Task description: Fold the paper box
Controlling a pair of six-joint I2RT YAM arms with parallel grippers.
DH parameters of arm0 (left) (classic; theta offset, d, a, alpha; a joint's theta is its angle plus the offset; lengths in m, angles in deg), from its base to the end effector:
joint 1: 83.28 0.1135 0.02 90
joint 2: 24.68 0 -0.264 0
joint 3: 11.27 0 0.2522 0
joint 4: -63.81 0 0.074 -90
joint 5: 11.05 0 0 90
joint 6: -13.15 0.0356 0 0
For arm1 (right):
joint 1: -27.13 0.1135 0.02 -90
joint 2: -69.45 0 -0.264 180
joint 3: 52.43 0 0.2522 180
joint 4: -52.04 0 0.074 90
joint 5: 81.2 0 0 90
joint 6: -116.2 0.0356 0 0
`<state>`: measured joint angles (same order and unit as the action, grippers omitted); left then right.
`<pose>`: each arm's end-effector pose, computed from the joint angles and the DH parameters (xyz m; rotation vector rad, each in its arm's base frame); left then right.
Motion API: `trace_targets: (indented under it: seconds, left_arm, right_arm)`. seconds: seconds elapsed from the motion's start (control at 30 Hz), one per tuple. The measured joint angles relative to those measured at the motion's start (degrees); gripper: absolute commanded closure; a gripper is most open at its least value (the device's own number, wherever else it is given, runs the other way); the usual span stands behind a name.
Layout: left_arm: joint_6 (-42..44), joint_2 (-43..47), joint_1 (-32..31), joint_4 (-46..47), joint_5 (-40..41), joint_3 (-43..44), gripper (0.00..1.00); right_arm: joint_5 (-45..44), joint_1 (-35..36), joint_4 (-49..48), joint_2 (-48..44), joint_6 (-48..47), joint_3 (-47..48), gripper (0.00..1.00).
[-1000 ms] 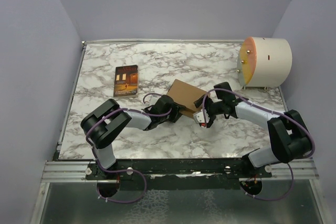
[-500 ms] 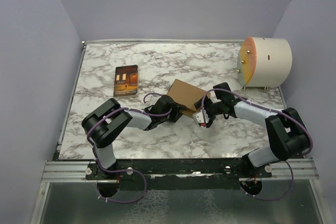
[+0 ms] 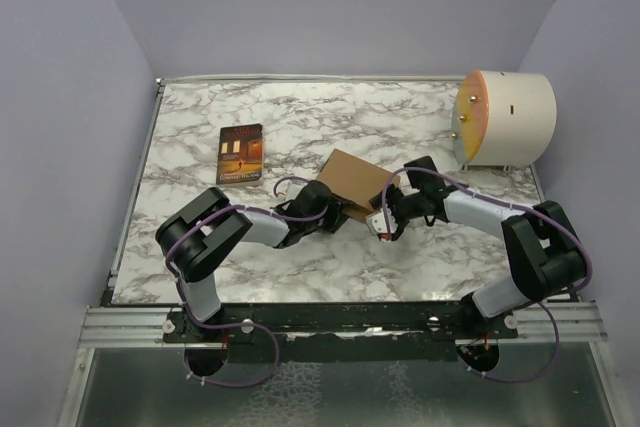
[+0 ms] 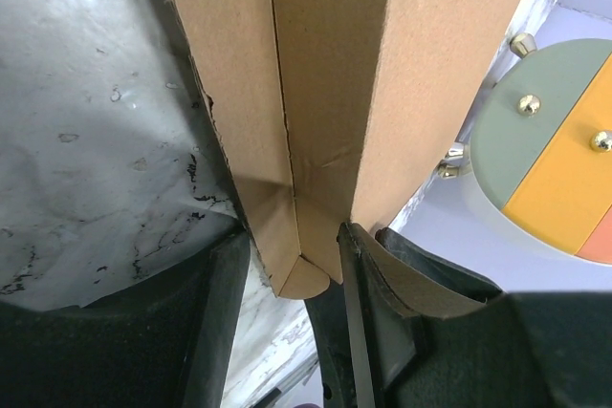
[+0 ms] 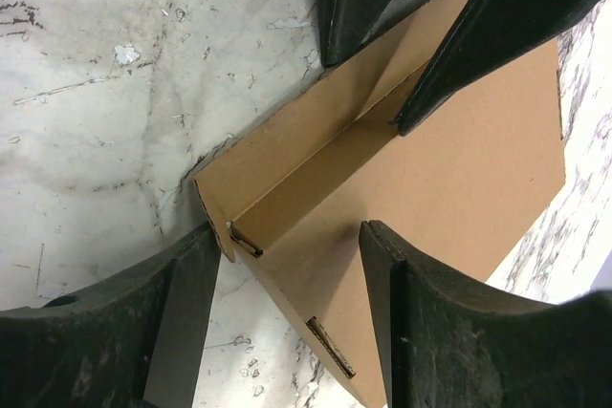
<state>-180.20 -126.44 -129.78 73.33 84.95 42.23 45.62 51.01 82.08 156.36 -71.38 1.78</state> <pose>0.2278 -0.2347 0.1153 -1.2828 2.2341 -1.1579 0.2336 0.1268 0.1498 -2.1643 0.9934 0.2870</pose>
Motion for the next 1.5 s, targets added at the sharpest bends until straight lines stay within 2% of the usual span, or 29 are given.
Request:
trace_targets:
  seconds: [0.37,0.63,0.67,0.77,0.83,0.9,0.97,1.07,1.17,1.23,1.27,1.33,1.5]
  left_arm:
    - [1.33,0.87,0.0,-0.79,0.11,0.07,0.44]
    - [10.93,11.06,0.0,-5.75,2.16,-6.23,0.39]
    - [13.44,12.83,0.0,-6.16,2.32,-7.45,0.39]
    - [23.98,18.27,0.0,-6.64,2.43,-11.19,0.23]
    - [31.89,22.12,0.42,-6.86,2.27,-12.79,0.18]
    - [41.53,26.32,1.99,-7.28,0.5,-13.05,0.17]
    - [49.7,28.87,5.51,-7.58,-2.51,-11.47,0.16]
    - [60.19,28.15,14.67,-8.94,-10.03,-4.76,0.16]
    - [67.56,23.21,21.92,-10.47,-16.9,3.8,0.18]
    - [71.87,17.62,24.94,-12.61,-20.57,10.16,0.2]
    - [73.64,15.3,25.4,-13.7,-21.94,12.68,0.21]
    - [76.67,9.92,25.66,-16.22,-24.52,17.44,0.25]
    - [81.24,-2.01,25.59,-21.4,-29.31,25.68,0.38]
  right_arm:
    - [0.11,-0.02,0.33,0.0,1.09,0.66,0.24]
    - [1.01,-2.01,2.82,-7.15,7.04,-0.74,0.2]
    - [1.42,-2.4,3.48,-8.57,8.5,-0.92,0.2]
    - [3.04,-3.41,4.9,-11.67,12.68,-1.03,0.18]
    - [4.48,-3.89,6.05,-13.42,16.87,-1.01,0.18]
    - [6.23,-4.17,7.04,-15.06,23.43,-0.68,0.17]
    - [8.09,-4.24,7.72,-16.17,31.36,0.59,0.17]
    - [11.19,-4.72,8.0,-16.76,41.99,3.37,0.18]
    - [14.25,-6.91,7.04,-17.09,51.54,4.31,0.27]
    - [14.93,-9.49,6.14,-17.0,57.42,4.13,0.44]
    - [14.93,-10.56,5.81,-16.92,59.76,4.07,0.57]
    - [14.64,-13.18,4.63,-16.63,63.56,3.93,0.73]
    - [9.16,-16.94,1.75,-14.8,68.94,2.97,0.77]
